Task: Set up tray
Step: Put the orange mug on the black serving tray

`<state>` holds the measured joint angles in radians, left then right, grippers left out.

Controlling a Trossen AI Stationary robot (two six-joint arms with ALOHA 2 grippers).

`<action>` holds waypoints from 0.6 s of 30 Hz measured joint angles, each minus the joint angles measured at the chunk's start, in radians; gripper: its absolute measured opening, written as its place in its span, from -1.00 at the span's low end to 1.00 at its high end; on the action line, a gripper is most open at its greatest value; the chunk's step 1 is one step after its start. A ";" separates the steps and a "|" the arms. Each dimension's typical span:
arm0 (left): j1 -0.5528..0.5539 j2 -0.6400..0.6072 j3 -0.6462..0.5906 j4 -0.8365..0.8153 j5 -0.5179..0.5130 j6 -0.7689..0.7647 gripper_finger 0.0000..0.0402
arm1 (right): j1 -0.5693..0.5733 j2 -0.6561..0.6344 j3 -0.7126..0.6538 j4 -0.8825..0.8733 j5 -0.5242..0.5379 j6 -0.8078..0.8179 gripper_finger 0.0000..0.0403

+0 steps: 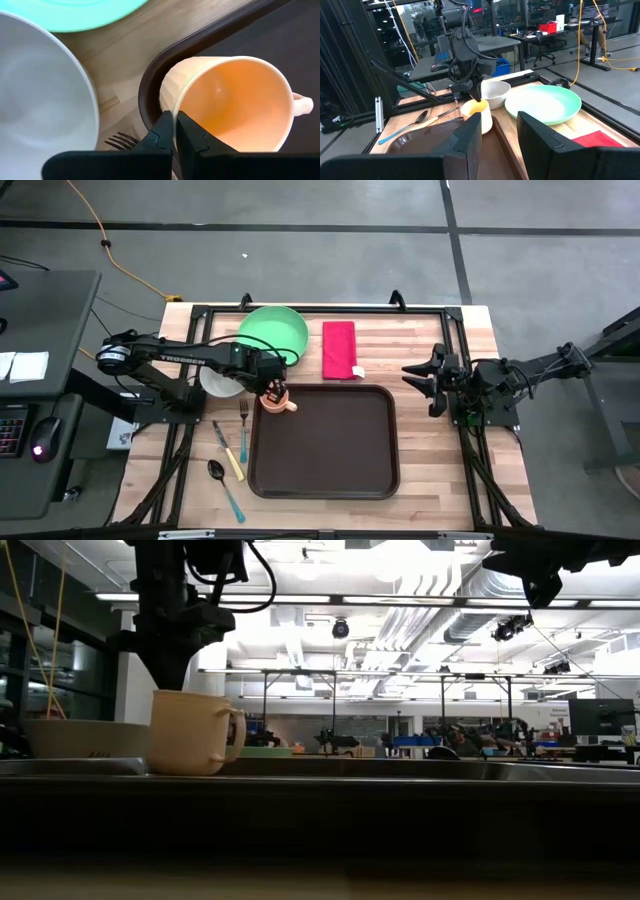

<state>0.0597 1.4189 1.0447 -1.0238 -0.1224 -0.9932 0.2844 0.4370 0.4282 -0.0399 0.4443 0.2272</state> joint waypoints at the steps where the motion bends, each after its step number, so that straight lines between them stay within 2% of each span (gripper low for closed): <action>1: 0.000 0.000 0.000 -0.001 0.000 0.000 -0.81 | 0.000 0.000 0.000 0.000 -0.003 0.000 -0.49; 14: 0.000 0.000 0.000 -0.004 -0.011 0.000 -0.81 | 0.000 0.000 0.000 0.000 -0.009 0.003 -0.49; 18: 0.000 0.000 0.000 -0.004 -0.011 0.000 -0.72 | 0.000 0.000 0.000 0.000 -0.010 0.003 -0.49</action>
<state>0.0595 1.4191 1.0447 -1.0283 -0.1333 -0.9936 0.2844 0.4370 0.4282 -0.0399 0.4347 0.2302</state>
